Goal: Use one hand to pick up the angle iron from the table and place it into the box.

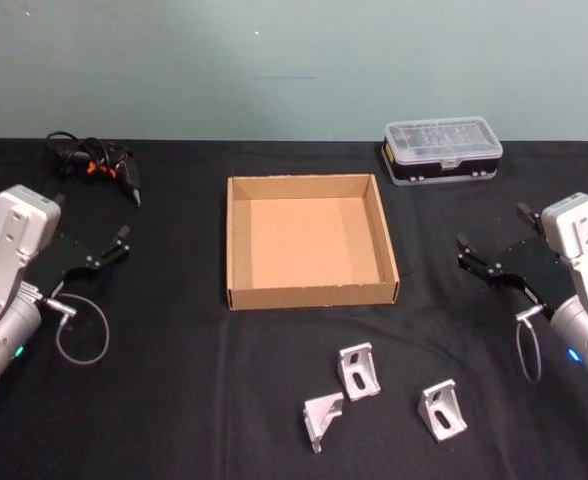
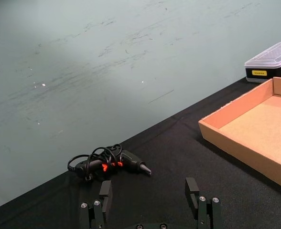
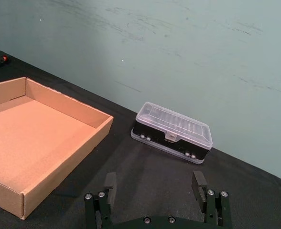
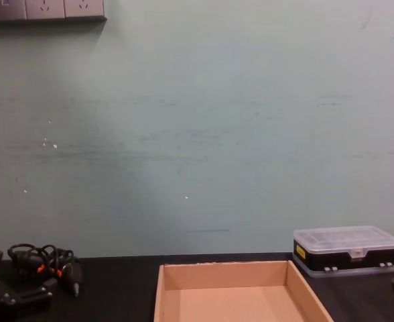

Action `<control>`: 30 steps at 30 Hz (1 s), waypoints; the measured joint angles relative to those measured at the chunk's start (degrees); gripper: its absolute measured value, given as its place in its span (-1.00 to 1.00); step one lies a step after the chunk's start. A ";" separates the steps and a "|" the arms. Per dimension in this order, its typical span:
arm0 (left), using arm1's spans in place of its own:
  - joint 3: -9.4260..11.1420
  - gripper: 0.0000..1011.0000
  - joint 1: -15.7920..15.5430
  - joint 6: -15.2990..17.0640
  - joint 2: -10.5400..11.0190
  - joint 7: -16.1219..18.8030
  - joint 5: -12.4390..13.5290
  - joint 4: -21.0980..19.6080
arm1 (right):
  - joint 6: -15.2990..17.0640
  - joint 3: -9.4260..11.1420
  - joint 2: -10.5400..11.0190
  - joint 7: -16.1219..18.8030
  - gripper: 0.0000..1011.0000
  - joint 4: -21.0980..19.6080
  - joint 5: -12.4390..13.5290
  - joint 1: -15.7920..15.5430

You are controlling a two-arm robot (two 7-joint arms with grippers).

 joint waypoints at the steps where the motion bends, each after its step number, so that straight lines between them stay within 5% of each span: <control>1: 0.00 0.98 0.00 0.00 0.00 0.00 0.00 0.00 | 0.00 0.00 0.00 0.00 0.98 0.00 0.00 0.00; 30: 0.00 0.98 0.00 0.00 0.00 0.00 0.00 0.00 | 0.00 0.00 0.00 0.00 0.98 0.00 0.00 0.00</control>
